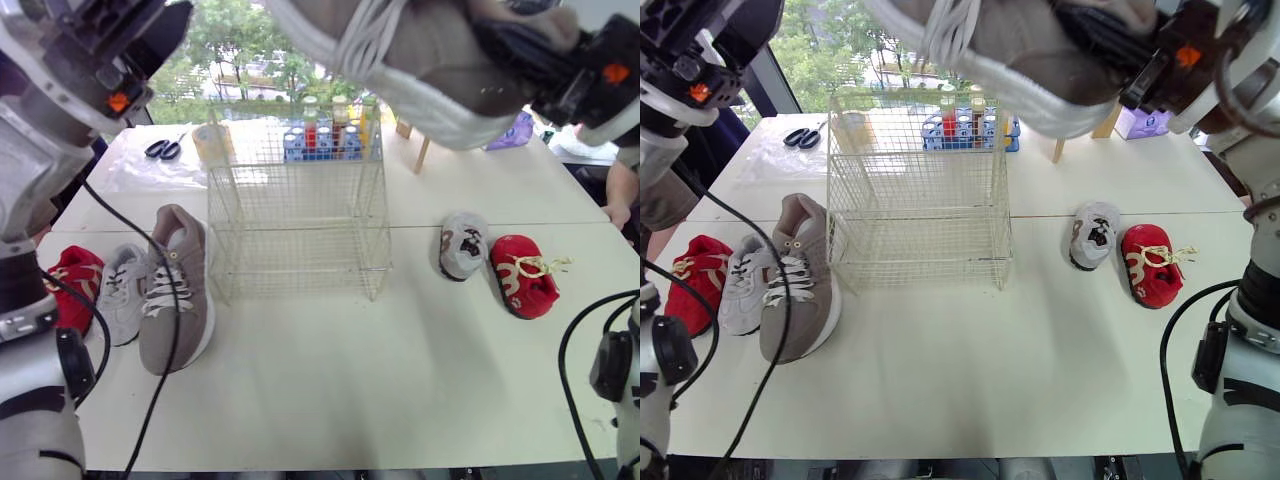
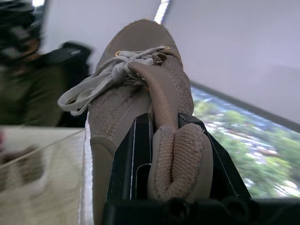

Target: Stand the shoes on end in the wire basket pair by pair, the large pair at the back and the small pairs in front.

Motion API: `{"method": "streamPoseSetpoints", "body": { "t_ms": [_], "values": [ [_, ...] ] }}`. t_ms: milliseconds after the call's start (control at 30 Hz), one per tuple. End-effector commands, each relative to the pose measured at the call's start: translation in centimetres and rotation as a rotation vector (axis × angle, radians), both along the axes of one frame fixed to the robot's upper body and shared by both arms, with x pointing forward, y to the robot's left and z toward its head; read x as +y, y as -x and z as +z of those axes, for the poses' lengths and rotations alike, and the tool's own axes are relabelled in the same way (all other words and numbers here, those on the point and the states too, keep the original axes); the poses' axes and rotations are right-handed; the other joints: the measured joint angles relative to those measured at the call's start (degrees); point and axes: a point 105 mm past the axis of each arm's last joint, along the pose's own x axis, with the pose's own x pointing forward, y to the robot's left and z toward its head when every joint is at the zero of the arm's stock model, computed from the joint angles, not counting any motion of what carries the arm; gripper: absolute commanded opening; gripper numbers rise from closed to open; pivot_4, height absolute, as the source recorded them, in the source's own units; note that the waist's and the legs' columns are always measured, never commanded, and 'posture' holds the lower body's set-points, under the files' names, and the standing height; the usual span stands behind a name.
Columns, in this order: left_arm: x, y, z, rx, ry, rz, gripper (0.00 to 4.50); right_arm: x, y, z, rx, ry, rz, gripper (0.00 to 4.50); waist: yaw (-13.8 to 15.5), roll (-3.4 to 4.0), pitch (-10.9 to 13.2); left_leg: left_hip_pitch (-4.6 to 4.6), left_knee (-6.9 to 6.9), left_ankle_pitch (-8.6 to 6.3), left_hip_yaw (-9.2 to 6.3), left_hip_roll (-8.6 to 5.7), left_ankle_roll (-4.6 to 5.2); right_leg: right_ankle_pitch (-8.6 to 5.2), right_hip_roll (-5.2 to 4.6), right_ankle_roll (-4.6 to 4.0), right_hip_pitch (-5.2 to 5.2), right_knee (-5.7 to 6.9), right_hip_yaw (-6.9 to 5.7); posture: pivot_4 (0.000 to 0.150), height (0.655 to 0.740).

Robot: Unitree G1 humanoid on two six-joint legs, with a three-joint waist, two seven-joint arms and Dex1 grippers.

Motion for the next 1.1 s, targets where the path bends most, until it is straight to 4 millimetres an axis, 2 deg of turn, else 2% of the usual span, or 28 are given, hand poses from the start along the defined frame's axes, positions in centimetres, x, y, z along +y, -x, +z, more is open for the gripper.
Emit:
{"method": "streamPoseSetpoints", "body": {
  "t_ms": [33,233,533,633,733,833,900,1000,1100],
  "values": [
    [0.9,-0.1,1.1,-0.022,-0.040,0.010,4.50,0.4,1.4,1.6,-0.143,0.114,0.039,0.30,0.09,-0.15,0.09,-0.02,0.01,0.01,0.00,-0.04,-0.02,0.01,-0.04,0.02,0.00,0.00,-0.01,0.150,0.7400],
    [0.2,-0.6,0.4,0.001,-0.187,-0.038,4.50,1.6,1.8,1.1,-0.183,0.222,0.114,0.30,-0.08,-0.30,0.18,-0.13,0.01,0.02,0.03,-0.11,-0.05,0.04,-0.16,0.08,-0.07,-0.09,-0.01,0.150,0.7400],
    [-2.8,-0.3,-1.2,0.040,-0.360,-0.238,4.50,3.3,2.2,0.6,-0.252,0.344,0.177,0.30,-0.17,-0.30,0.18,-0.86,0.08,0.25,0.06,-0.13,-0.45,0.09,-0.18,0.16,-1.02,0.29,0.00,0.150,0.7400],
    [-3.2,0.0,-1.5,0.044,-0.362,-0.282,3.69,3.6,2.4,0.6,-0.261,0.347,0.182,0.30,-0.28,-0.31,0.18,-0.86,0.08,0.24,0.06,-0.11,-0.44,0.09,-0.18,0.16,-1.11,0.49,0.00,0.150,0.7400],
    [-3.1,0.3,-1.1,0.033,-0.333,-0.296,2.25,3.9,2.5,0.3,-0.260,0.354,0.191,0.30,-0.21,-0.31,0.18,-0.86,0.10,0.25,0.06,-0.11,-0.44,0.09,-0.19,0.16,-1.19,0.66,0.01,0.150,0.7400],
    [-2.9,0.3,-1.2,0.037,-0.323,-0.280,1.11,4.1,2.6,0.4,-0.256,0.346,0.197,0.30,-0.20,-0.31,0.18,-0.86,0.12,0.26,0.04,-0.10,-0.46,0.09,-0.19,0.16,-1.20,0.72,0.01,0.150,0.7400],
    [-2.7,0.0,-1.3,0.042,-0.314,-0.246,0.70,4.1,2.6,0.3,-0.246,0.342,0.202,0.30,-0.17,-0.31,0.18,-0.86,0.14,0.27,0.04,-0.10,-0.48,0.09,-0.20,0.16,-1.20,0.73,0.02,0.150,0.7400],
    [-2.0,-0.1,-1.1,0.026,-0.273,-0.203,0.66,3.7,2.2,0.6,-0.218,0.292,0.195,1.80,-0.15,-0.31,0.18,-0.86,0.15,0.29,0.04,-0.11,-0.51,0.09,-0.24,0.16,-1.20,0.76,0.02,0.150,0.7400],
    [-0.3,-0.4,-0.5,-0.003,-0.153,-0.105,0.66,1.2,0.5,2.1,-0.141,0.063,0.130,3.24,-0.09,-0.38,0.18,-0.86,0.16,0.46,0.02,-0.11,-0.79,0.09,-0.30,0.15,-1.20,0.77,0.02,0.150,0.7400]
  ]
}}
